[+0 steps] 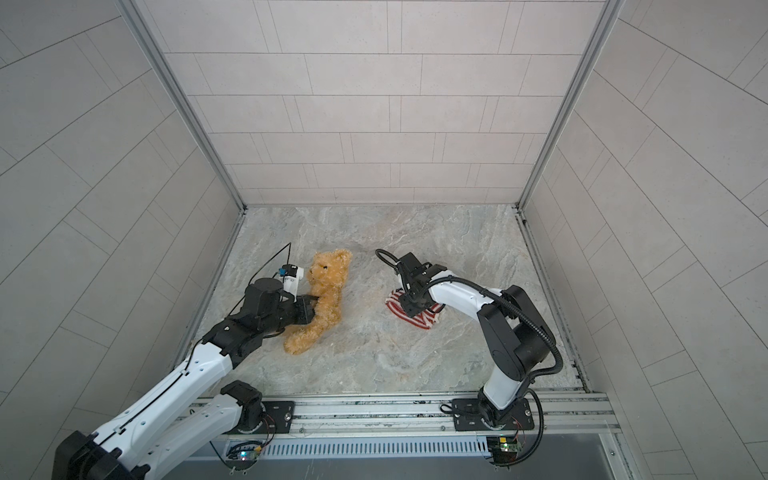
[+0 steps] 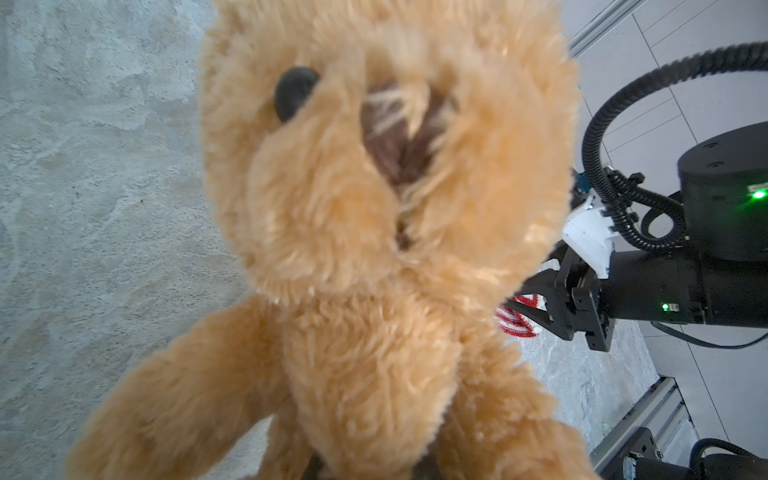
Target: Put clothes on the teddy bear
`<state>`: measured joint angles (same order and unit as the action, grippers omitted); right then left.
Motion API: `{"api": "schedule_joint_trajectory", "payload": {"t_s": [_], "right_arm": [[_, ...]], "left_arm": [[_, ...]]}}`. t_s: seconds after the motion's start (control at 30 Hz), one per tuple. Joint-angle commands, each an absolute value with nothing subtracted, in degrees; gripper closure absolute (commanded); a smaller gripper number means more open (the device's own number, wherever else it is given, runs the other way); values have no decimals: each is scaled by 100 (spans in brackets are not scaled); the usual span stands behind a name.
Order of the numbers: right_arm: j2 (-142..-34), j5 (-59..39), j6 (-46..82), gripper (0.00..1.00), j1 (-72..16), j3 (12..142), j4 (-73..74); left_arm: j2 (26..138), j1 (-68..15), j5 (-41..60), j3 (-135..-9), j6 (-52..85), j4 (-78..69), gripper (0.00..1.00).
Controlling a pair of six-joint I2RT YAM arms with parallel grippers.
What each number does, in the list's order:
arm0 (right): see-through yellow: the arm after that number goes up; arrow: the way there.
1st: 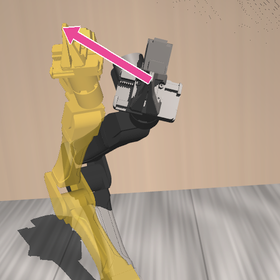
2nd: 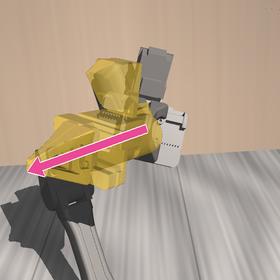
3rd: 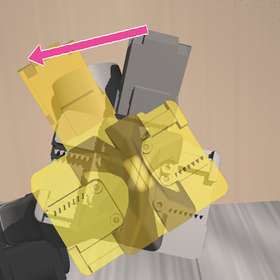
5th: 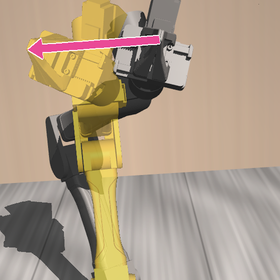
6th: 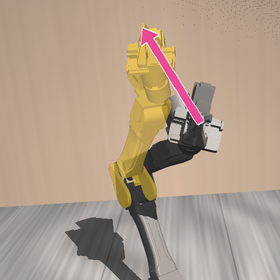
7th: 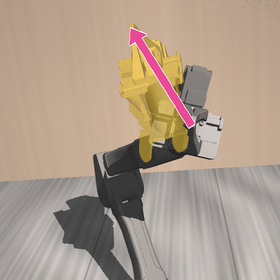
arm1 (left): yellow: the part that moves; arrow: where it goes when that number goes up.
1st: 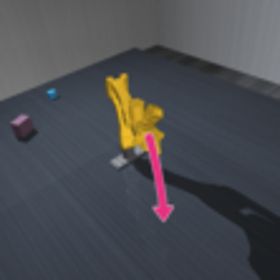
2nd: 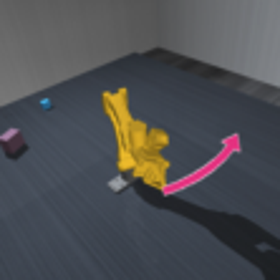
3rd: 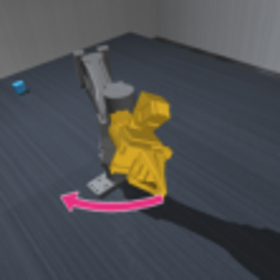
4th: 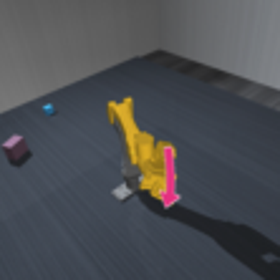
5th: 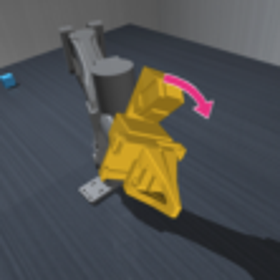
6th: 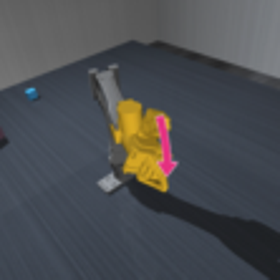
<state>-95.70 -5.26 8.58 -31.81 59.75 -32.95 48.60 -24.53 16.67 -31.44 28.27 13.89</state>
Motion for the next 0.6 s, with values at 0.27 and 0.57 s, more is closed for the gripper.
{"api": "schedule_joint_trajectory", "payload": {"t_s": [0.27,0.57], "right_arm": [[-9855,-483,669,62,-3083,6088,-3594],[-9847,-363,633,85,-3050,6203,-3679]], "left_arm": [[4737,-2466,1687,-3072,2761,1152,90],[4650,-2466,1608,-3122,2765,1212,90]]}}
